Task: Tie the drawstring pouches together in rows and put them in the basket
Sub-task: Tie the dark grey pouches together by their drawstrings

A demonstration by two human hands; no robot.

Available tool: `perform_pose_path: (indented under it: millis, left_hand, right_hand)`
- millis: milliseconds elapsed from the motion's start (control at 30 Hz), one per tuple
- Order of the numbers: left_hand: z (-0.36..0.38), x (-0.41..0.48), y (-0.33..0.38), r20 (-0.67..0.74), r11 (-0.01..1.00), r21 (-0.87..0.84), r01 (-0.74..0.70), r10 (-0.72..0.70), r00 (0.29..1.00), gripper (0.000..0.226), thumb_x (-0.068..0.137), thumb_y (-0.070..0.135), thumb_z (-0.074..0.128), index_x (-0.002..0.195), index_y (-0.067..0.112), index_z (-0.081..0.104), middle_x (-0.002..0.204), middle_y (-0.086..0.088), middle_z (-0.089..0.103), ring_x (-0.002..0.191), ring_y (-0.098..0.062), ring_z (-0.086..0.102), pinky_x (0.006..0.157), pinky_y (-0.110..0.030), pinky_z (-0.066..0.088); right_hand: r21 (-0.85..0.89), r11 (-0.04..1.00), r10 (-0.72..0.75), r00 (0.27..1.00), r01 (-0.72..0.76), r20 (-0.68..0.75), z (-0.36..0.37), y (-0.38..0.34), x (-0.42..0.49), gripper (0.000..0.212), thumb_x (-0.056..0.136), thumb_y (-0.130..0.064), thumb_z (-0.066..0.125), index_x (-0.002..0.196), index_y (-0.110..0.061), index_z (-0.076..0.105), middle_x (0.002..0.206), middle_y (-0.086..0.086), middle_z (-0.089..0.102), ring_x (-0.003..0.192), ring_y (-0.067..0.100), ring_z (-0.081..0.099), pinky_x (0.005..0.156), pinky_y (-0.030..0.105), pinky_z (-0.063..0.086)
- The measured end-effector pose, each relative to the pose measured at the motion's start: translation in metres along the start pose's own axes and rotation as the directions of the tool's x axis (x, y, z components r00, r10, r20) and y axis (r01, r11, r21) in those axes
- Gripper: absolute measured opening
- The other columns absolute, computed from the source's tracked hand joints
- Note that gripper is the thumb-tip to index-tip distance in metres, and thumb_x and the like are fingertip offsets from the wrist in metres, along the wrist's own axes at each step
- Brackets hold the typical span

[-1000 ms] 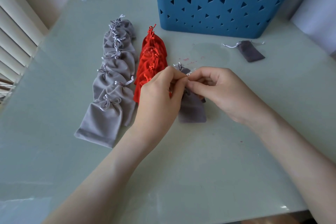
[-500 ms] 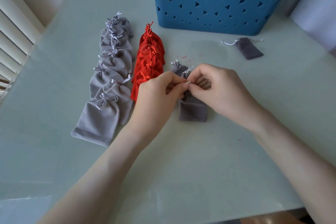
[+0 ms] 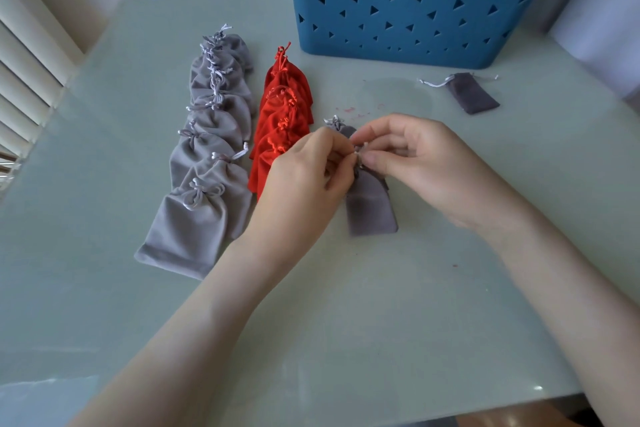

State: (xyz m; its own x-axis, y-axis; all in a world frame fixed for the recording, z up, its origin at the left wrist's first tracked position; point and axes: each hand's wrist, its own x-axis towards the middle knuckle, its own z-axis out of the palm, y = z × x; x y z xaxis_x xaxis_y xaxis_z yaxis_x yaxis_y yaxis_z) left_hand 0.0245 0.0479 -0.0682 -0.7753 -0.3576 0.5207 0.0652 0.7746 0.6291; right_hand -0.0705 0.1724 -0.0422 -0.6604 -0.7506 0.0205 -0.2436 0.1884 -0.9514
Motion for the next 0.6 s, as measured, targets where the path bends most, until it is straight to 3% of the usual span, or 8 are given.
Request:
perform_pose_path:
  millis: [133, 267, 400, 500, 600]
  left_hand:
    - [0.001, -0.002, -0.003, -0.01, 0.992, 0.054, -0.118, 0.118, 0.993, 0.013, 0.086, 0.013, 0.055, 0.088, 0.002, 0.061, 0.082, -0.002, 0.061, 0.072, -0.007, 0.052, 0.065, -0.015, 0.042]
    - [0.003, -0.002, -0.005, -0.013, 0.972, 0.131, -0.197, 0.201, 0.98, 0.013, 0.086, 0.009, 0.053, 0.086, -0.001, 0.061, 0.078, -0.009, 0.059, 0.071, -0.012, 0.047, 0.065, -0.016, 0.036]
    - [0.004, 0.001, -0.006, 0.039, 0.932, 0.185, -0.31, 0.309, 0.95, 0.016, 0.088, 0.007, 0.049, 0.083, -0.004, 0.059, 0.072, -0.013, 0.054, 0.069, -0.018, 0.042, 0.066, -0.025, 0.036]
    - [0.004, 0.003, -0.006, 0.075, 0.898, 0.211, -0.385, 0.378, 0.923, 0.015, 0.09, 0.006, 0.048, 0.085, -0.003, 0.059, 0.072, -0.013, 0.053, 0.07, -0.021, 0.042, 0.065, -0.033, 0.039]
    - [-0.001, 0.003, -0.006, 0.099, 0.853, 0.247, -0.459, 0.449, 0.888, 0.012, 0.091, 0.002, 0.051, 0.086, -0.002, 0.061, 0.072, -0.013, 0.052, 0.067, -0.025, 0.043, 0.063, -0.039, 0.04]
  right_hand:
    - [0.03, 0.999, 0.025, 0.999, -0.027, 0.042, 0.0, -0.003, -0.002, 0.021, 0.09, -0.001, 0.06, 0.09, -0.02, 0.068, 0.092, 0.009, 0.072, 0.085, 0.014, 0.065, 0.088, 0.034, 0.052]
    - [-0.062, 0.998, 0.011, 0.999, -0.009, 0.031, 0.001, -0.003, -0.003, 0.025, 0.089, 0.0, 0.059, 0.09, -0.022, 0.07, 0.091, 0.006, 0.072, 0.083, 0.011, 0.064, 0.088, 0.03, 0.051]
    - [-0.114, 0.993, 0.027, 1.0, -0.026, 0.005, 0.002, -0.001, -0.004, 0.034, 0.085, 0.002, 0.058, 0.079, -0.029, 0.071, 0.078, -0.005, 0.072, 0.075, 0.004, 0.062, 0.082, 0.026, 0.051]
    - [-0.017, 0.998, 0.064, 0.997, -0.063, 0.035, -0.002, -0.003, -0.004, 0.035, 0.086, 0.006, 0.056, 0.078, -0.024, 0.072, 0.069, -0.006, 0.07, 0.068, 0.003, 0.061, 0.071, 0.017, 0.05]
    - [0.152, 0.979, 0.123, 0.986, -0.139, 0.109, -0.01, -0.005, -0.003, 0.018, 0.087, 0.003, 0.058, 0.084, -0.01, 0.071, 0.073, 0.005, 0.067, 0.071, 0.013, 0.059, 0.068, 0.019, 0.049]
